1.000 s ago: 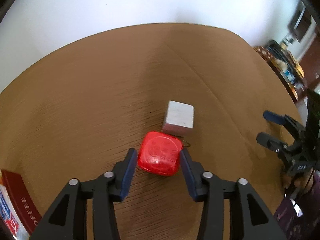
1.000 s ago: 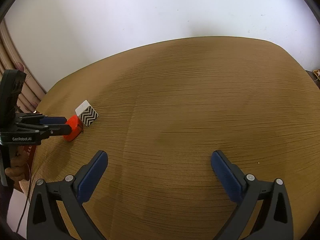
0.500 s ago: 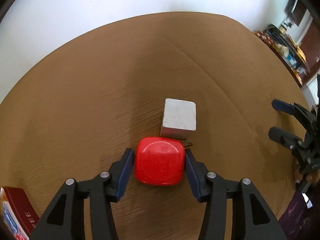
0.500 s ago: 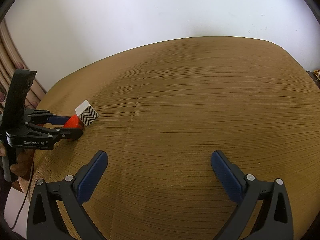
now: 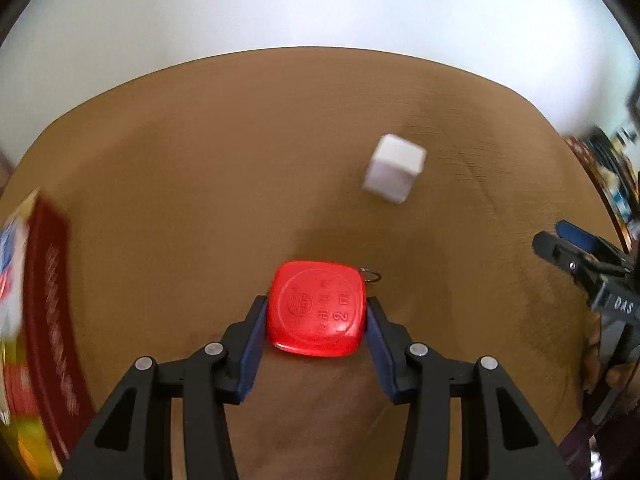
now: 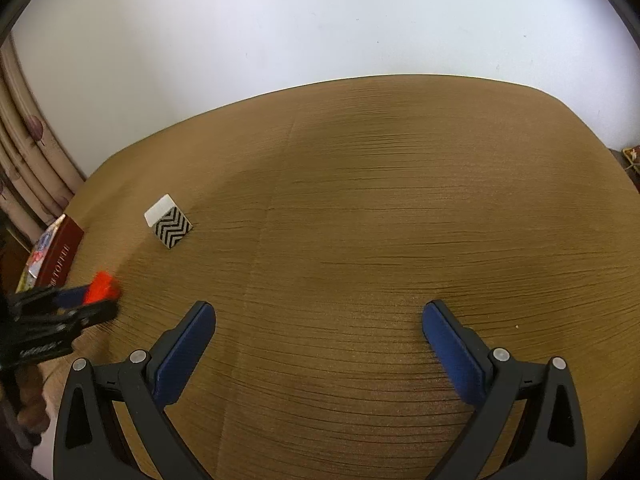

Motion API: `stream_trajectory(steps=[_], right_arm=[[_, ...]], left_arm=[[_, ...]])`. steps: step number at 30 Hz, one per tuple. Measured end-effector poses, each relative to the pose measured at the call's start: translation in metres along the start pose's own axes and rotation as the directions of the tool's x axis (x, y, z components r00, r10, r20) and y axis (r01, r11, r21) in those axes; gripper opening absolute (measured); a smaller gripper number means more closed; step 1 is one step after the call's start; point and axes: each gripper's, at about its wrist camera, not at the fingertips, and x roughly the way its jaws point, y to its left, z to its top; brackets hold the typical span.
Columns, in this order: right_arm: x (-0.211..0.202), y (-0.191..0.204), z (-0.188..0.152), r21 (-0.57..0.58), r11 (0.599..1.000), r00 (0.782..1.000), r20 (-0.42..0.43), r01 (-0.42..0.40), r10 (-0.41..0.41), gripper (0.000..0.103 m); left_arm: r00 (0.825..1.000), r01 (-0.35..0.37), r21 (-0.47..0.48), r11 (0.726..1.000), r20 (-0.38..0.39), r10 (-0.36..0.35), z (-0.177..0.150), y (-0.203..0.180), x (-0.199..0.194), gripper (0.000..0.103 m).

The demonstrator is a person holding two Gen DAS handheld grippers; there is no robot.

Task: Organize rigid objects
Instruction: 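Grasp the white zigzag cube with the right tool while the left tool holds the red box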

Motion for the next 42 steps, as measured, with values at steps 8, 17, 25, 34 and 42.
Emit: stream_trajectory(steps=[8, 17, 25, 34, 42], right_arm=[[0.000, 0.012, 0.018, -0.047, 0.988, 0.989, -0.009, -0.145, 0.144, 0.103], [0.039, 0.081, 0.053, -0.293, 0.938, 0.982, -0.031, -0.186, 0.185, 0.101], [0.073, 0.104, 0.066, -0.375, 0.906, 0.980, -0.097, -0.198, 0.174, 0.075], [0.081, 0.109, 0.066, -0.390, 0.906, 0.986, -0.092, -0.163, 0.138, 0.054], [0.069, 0.103, 0.062, -0.377, 0.915, 0.989, -0.080, -0.144, 0.122, 0.029]], left_arm=[[0.999, 0.013, -0.135, 0.991, 0.031, -0.009, -0.024, 0.015, -0.010, 0.048], [0.999, -0.033, -0.113, 0.993, 0.031, 0.037, -0.021, -0.009, -0.002, 0.048], [0.999, -0.040, -0.134, 0.990, 0.021, 0.043, -0.033, 0.015, -0.009, 0.048], [0.999, -0.050, -0.153, 0.987, 0.004, 0.051, -0.025, 0.021, -0.014, 0.048], [0.998, -0.063, -0.155, 0.986, 0.000, 0.064, -0.025, 0.017, -0.014, 0.048]])
